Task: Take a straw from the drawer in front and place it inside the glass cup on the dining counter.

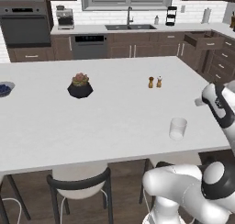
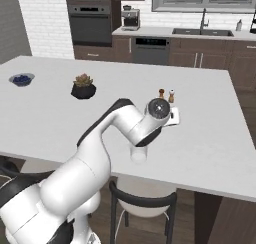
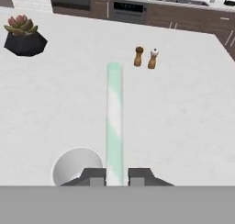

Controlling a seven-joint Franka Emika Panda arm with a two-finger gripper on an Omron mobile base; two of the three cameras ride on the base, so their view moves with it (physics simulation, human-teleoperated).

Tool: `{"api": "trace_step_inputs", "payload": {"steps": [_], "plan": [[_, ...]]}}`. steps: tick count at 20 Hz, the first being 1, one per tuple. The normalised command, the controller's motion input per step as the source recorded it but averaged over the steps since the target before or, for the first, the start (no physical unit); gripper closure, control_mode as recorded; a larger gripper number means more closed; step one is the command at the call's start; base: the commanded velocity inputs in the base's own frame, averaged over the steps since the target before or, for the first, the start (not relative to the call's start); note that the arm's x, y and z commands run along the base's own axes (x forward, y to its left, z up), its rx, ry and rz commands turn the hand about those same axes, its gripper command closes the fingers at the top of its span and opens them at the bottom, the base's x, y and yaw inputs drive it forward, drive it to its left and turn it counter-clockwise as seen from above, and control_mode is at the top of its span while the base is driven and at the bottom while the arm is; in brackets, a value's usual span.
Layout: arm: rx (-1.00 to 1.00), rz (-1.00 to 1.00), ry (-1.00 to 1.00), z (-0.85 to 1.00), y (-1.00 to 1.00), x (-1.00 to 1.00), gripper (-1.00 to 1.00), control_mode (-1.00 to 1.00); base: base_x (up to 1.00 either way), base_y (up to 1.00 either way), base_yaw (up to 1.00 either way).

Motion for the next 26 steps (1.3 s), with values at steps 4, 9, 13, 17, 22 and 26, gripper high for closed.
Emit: {"api": "trace_step_inputs", "payload": {"steps": [4, 9, 13, 17, 22, 26], "plan": [[0.03, 0.09, 0.00, 0.00, 0.07, 0.00, 1.00, -1.00, 0.00, 0.00, 0.00], [0.07, 0.15, 0.00, -0.03, 0.30, 0.05, 1.00, -1.00, 0.00, 0.00, 0.00], [0.09, 0.18, 0.00, -0.10, 0.17, 0.22, 1.00, -1.00, 0.00, 0.00, 0.00], [0.11, 0.22, 0.00, -0.11, 0.01, 0.10, 1.00, -1.00, 0.00, 0.00, 0.00], [0.14, 0.23, -0.01, -0.17, 0.00, 0.01, 1.00, -1.00, 0.00, 0.00, 0.00], [0.14, 0.16, 0.00, -0.06, 0.24, 0.16, 1.00, -1.00, 0.00, 0.00, 0.00]]}}
